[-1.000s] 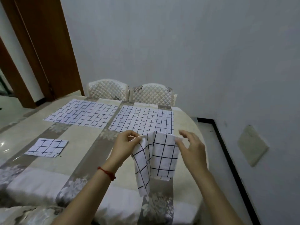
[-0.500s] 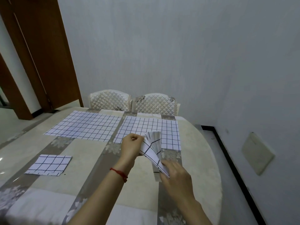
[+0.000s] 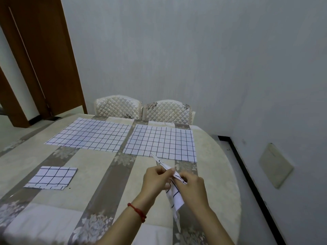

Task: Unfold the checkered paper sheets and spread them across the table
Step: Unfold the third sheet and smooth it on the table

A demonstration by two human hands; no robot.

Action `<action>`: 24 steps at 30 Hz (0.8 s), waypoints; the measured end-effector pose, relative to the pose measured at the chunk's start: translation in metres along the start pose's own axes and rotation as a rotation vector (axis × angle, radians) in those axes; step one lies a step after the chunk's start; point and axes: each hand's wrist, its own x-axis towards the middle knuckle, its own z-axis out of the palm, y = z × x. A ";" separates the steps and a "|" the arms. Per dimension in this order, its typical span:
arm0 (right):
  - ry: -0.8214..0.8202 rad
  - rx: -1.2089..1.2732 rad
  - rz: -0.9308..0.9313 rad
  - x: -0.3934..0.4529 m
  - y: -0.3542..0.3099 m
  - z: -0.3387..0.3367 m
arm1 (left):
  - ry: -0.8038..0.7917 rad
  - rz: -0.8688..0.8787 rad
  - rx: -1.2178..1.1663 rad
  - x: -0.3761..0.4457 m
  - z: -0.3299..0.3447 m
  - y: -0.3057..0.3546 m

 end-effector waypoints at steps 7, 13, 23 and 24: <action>0.000 -0.019 -0.065 -0.012 -0.001 -0.007 | 0.023 0.030 -0.082 0.000 0.002 0.002; 0.030 0.149 -0.002 -0.015 -0.006 -0.019 | 0.032 0.094 -0.073 0.001 0.004 0.008; 0.084 0.456 0.230 -0.006 -0.004 -0.022 | -0.039 0.176 -0.047 0.008 -0.006 0.009; 0.101 0.481 0.245 -0.004 -0.003 -0.023 | -0.044 0.186 -0.034 0.009 -0.008 0.009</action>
